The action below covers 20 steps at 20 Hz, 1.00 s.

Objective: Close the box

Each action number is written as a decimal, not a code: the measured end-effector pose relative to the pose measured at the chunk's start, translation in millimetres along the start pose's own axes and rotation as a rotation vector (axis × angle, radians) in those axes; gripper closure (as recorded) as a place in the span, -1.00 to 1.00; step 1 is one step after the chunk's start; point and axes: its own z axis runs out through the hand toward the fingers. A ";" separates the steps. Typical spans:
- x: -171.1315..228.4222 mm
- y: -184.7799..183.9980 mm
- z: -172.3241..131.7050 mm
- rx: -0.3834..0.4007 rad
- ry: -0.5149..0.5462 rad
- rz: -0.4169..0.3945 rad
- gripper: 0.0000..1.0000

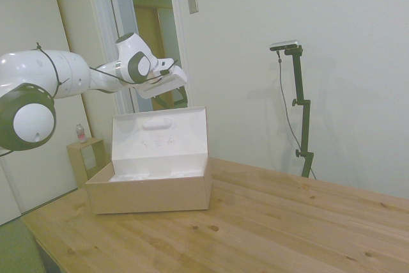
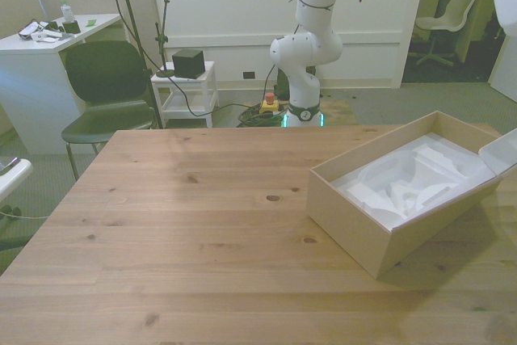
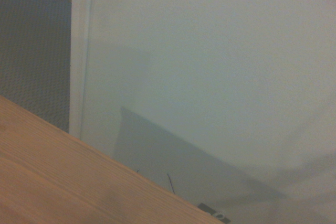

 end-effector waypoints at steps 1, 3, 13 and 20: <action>0.5 0.4 7.2 -0.003 -0.003 -0.001 -1.00; 0.8 -0.1 18.1 -0.006 -0.008 -0.002 -1.00; -16.6 -1.0 24.3 -0.098 -0.153 0.008 -1.00; -75.6 7.3 -12.9 -0.179 -0.238 0.063 -1.00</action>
